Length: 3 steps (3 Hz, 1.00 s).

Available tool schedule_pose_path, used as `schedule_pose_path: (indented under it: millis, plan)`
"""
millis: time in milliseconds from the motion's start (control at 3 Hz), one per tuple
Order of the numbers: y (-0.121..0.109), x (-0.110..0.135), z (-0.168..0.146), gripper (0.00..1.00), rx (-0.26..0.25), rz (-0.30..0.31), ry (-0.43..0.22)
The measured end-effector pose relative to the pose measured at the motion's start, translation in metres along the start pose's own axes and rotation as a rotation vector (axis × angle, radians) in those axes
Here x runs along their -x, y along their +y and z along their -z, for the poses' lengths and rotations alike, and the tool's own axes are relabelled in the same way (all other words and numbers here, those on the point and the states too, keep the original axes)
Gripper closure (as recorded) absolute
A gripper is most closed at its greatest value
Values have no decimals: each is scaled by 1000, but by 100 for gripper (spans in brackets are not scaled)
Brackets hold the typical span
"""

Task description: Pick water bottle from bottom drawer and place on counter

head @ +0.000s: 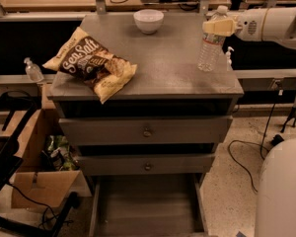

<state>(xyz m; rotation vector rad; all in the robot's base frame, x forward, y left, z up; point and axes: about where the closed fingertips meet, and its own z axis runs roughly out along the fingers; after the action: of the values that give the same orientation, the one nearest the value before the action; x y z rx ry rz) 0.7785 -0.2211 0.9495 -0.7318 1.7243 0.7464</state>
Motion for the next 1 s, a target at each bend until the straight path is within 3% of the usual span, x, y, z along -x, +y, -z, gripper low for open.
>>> schedule_pose_path:
  millis: [333, 1000]
  plan:
    - [-6, -14, -4, 100, 4, -24, 13]
    - [-4, -3, -1, 100, 4, -24, 13]
